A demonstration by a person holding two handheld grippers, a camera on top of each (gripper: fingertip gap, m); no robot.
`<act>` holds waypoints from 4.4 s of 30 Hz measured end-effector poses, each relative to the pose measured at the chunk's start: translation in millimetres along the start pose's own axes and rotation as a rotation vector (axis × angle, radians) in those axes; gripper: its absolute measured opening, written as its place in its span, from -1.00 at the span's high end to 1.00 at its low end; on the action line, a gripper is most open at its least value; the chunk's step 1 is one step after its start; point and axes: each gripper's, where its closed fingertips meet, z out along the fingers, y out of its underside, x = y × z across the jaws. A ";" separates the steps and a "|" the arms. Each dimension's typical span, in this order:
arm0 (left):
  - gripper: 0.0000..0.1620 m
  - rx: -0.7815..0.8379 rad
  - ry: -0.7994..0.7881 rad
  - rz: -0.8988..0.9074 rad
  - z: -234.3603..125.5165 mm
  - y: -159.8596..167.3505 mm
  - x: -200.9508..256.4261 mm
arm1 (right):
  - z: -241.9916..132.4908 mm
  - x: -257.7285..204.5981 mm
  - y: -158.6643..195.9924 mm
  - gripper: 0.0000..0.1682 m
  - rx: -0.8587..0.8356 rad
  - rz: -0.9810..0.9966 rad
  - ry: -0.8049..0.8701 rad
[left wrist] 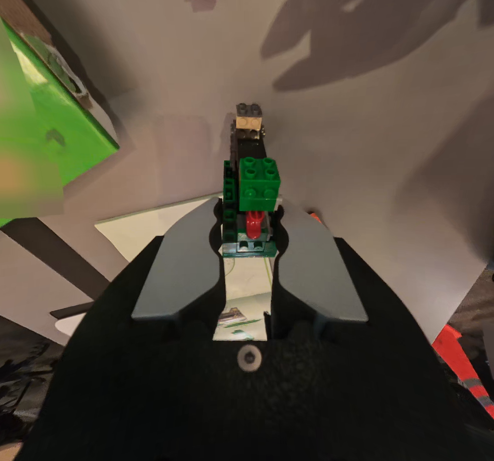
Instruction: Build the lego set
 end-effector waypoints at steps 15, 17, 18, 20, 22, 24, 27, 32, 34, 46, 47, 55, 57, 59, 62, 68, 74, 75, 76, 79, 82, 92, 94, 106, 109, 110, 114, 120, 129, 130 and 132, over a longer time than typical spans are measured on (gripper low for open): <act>0.56 0.254 -0.001 -0.079 -1.4 -23.5 -14.0 | -0.8 8.0 -0.1 0.81 -0.007 -0.028 0.030; 0.56 0.517 -0.025 -0.179 -6.6 -35.7 -17.7 | -2.1 16.6 -0.8 0.82 -0.003 -0.016 0.061; 0.56 0.643 -0.053 -0.233 -9.2 -40.1 -20.7 | -2.8 20.2 -0.9 0.82 -0.001 -0.008 0.073; 0.56 0.855 -0.130 -0.338 -12.6 -46.5 -26.5 | -4.0 25.7 -0.6 0.82 0.000 0.005 0.092; 0.56 0.988 -0.211 -0.429 -11.2 -50.5 -28.5 | -4.0 27.1 1.4 0.82 -0.006 0.012 0.097; 0.56 1.055 -0.277 -0.501 -5.2 -53.9 -26.8 | -3.4 24.9 3.0 0.82 -0.013 0.006 0.089; 0.56 1.123 -0.305 -0.604 3.5 -60.3 -23.4 | -2.7 19.9 3.1 0.83 -0.016 -0.017 0.072; 0.56 1.163 -0.307 -0.680 13.6 -68.2 -23.0 | -1.6 13.4 3.1 0.83 -0.018 -0.023 0.043; 0.56 1.158 -0.318 -0.682 16.3 -69.8 -24.0 | -0.7 6.3 4.5 0.85 -0.031 -0.026 0.002; 0.55 1.136 -0.323 -0.686 26.1 -65.1 -22.8 | 5.1 4.8 29.6 0.86 -0.183 0.062 -0.023; 0.51 1.132 -0.335 -0.685 26.5 -64.3 -23.2 | 5.1 4.5 30.2 0.86 -0.185 0.062 -0.025; -0.10 0.986 -0.435 -0.641 32.9 -50.7 -17.1 | 5.0 2.0 28.2 0.86 -0.169 0.066 -0.040; -0.29 0.926 -0.437 -0.613 41.8 -49.3 -10.2 | 5.1 1.0 28.0 0.86 -0.168 0.068 -0.045; -0.31 0.914 -0.435 -0.600 44.5 -49.1 -3.4 | 5.2 0.1 28.3 0.86 -0.170 0.066 -0.047; -0.31 0.930 -0.411 -0.611 41.1 -46.9 8.1 | 4.5 3.3 28.8 0.86 -0.172 0.061 -0.031; 0.23 0.893 -0.330 -0.662 53.7 -39.6 35.9 | 3.7 10.8 30.9 0.86 -0.177 0.077 0.001; 0.34 0.886 -0.328 -0.669 56.9 -46.5 25.9 | 3.4 11.5 30.9 0.87 -0.177 0.076 0.008; 0.37 0.874 -0.339 -0.664 57.7 -47.7 23.1 | 3.2 13.2 31.9 0.87 -0.184 0.074 0.019; 0.40 0.861 -0.349 -0.657 58.6 -48.7 20.2 | 2.8 16.5 34.1 0.87 -0.198 0.071 0.041; 0.47 0.852 -0.364 -0.642 57.3 -54.1 11.3 | 1.6 27.5 42.5 0.87 -0.249 0.099 0.096; 0.57 0.823 -0.386 -0.628 57.2 -57.9 -1.2 | -0.9 37.4 44.6 0.88 -0.255 0.133 0.139; 0.23 0.807 -0.356 -0.636 52.4 -63.3 -23.2 | -1.3 41.8 50.6 0.89 -0.282 0.107 0.168; 0.14 0.826 -0.377 -0.642 45.7 -51.1 -14.1 | -1.5 42.7 51.4 0.87 -0.289 0.105 0.172; 0.10 0.944 -0.593 -0.784 10.1 131.5 90.6 | 8.3 6.2 23.2 0.84 -0.193 -0.154 0.046; 0.14 0.880 -0.513 -0.761 37.2 135.1 113.5 | 12.0 -18.7 16.1 0.82 -0.162 -0.257 -0.038; 0.20 0.870 -0.499 -0.743 44.4 131.8 117.0 | 11.9 -22.9 13.5 0.82 -0.152 -0.270 -0.046; 0.35 0.807 -0.482 -0.693 66.8 114.5 109.9 | 8.8 -23.1 3.0 0.82 -0.129 -0.229 -0.008; 0.49 0.815 -0.443 -0.659 74.4 82.6 93.3 | -4.1 -7.8 0.7 0.84 -0.126 -0.227 0.072; 0.81 0.784 -0.473 -0.551 72.4 61.0 92.2 | 0.7 -25.4 1.7 0.85 -0.104 -0.222 -0.005; 0.81 0.804 -0.459 -0.538 71.1 55.5 93.1 | 2.1 -27.3 0.1 0.85 -0.097 -0.223 -0.009; 0.81 0.837 -0.431 -0.508 68.2 43.2 94.2 | 5.3 -29.2 -1.8 0.85 -0.093 -0.234 -0.009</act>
